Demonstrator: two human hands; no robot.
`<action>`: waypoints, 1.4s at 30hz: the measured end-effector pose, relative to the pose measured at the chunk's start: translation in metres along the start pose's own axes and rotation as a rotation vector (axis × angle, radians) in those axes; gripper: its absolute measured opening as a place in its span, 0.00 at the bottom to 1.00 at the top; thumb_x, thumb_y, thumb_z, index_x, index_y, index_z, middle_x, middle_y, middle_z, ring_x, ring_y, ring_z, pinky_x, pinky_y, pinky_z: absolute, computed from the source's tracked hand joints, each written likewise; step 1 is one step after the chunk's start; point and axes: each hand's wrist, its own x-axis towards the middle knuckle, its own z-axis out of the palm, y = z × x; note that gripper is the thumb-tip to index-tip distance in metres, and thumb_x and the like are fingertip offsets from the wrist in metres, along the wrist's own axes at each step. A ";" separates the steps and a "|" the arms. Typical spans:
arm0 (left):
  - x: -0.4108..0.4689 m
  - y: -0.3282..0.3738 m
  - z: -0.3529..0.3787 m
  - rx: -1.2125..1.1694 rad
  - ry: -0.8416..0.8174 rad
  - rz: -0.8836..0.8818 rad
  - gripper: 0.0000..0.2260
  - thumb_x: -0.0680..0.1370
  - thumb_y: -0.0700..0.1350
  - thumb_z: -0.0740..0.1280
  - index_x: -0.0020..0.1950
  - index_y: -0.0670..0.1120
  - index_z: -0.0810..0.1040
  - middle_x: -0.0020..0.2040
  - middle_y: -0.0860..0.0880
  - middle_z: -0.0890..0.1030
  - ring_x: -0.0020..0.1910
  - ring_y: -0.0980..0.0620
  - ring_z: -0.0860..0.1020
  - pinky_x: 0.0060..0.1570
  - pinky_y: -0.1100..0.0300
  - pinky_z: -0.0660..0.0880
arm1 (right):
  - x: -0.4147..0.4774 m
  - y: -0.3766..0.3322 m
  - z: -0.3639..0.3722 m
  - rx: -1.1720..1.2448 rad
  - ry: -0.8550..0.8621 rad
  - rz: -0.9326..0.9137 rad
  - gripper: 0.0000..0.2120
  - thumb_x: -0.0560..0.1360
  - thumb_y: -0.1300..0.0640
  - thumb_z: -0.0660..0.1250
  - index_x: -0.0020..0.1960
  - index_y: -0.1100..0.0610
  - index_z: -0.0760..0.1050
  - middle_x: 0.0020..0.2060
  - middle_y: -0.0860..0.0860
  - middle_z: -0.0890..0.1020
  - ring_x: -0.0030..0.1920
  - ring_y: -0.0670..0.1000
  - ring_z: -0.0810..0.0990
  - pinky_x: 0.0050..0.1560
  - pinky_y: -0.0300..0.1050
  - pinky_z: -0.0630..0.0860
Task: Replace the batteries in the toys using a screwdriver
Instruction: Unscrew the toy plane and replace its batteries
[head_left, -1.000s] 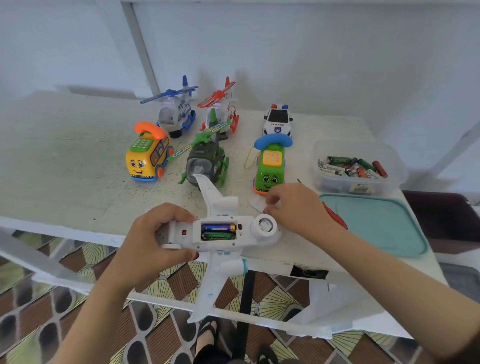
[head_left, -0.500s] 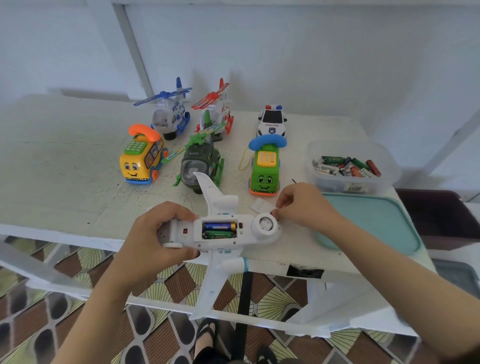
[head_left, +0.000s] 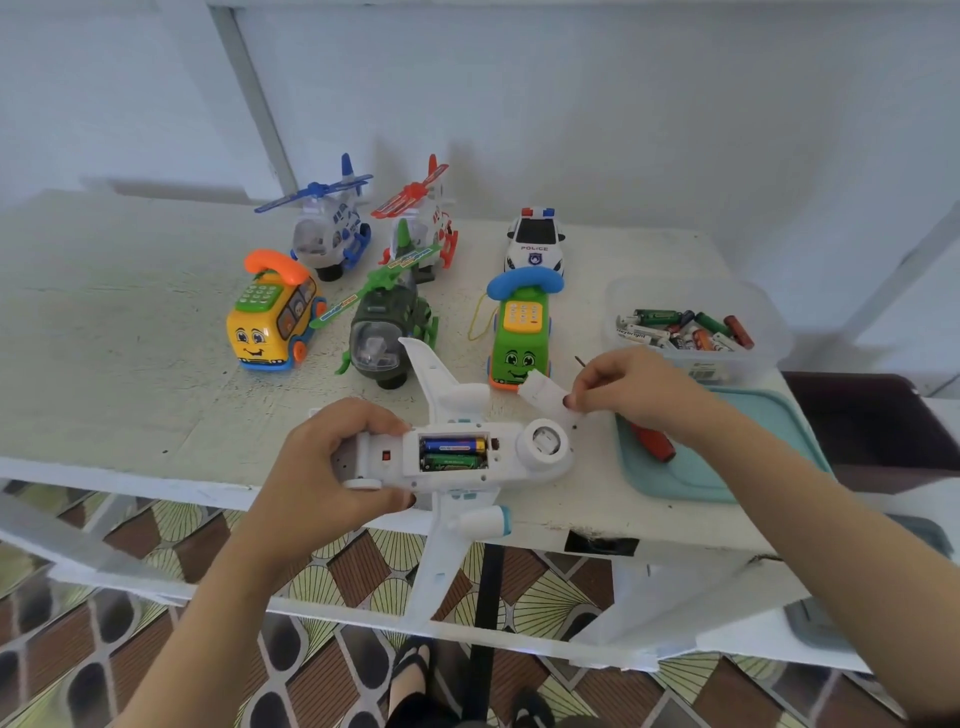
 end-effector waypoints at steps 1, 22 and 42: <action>0.001 0.000 0.001 -0.003 -0.001 -0.001 0.20 0.58 0.53 0.74 0.48 0.58 0.77 0.50 0.57 0.79 0.49 0.55 0.78 0.43 0.65 0.77 | -0.001 0.000 -0.005 0.006 -0.006 -0.001 0.06 0.70 0.58 0.74 0.37 0.54 0.79 0.28 0.46 0.75 0.28 0.42 0.68 0.31 0.35 0.63; 0.022 0.002 0.017 -0.003 -0.044 -0.019 0.22 0.56 0.53 0.75 0.49 0.57 0.77 0.48 0.54 0.80 0.47 0.50 0.79 0.46 0.45 0.78 | -0.012 -0.043 0.011 0.051 -0.346 -0.196 0.05 0.70 0.63 0.75 0.40 0.55 0.82 0.38 0.51 0.83 0.42 0.45 0.79 0.57 0.43 0.76; 0.023 0.003 0.016 0.001 -0.046 0.001 0.22 0.56 0.52 0.74 0.49 0.58 0.77 0.48 0.54 0.80 0.46 0.50 0.79 0.45 0.45 0.77 | -0.005 -0.046 0.013 -0.056 -0.366 -0.262 0.07 0.69 0.66 0.75 0.39 0.55 0.83 0.31 0.45 0.83 0.34 0.40 0.79 0.50 0.39 0.77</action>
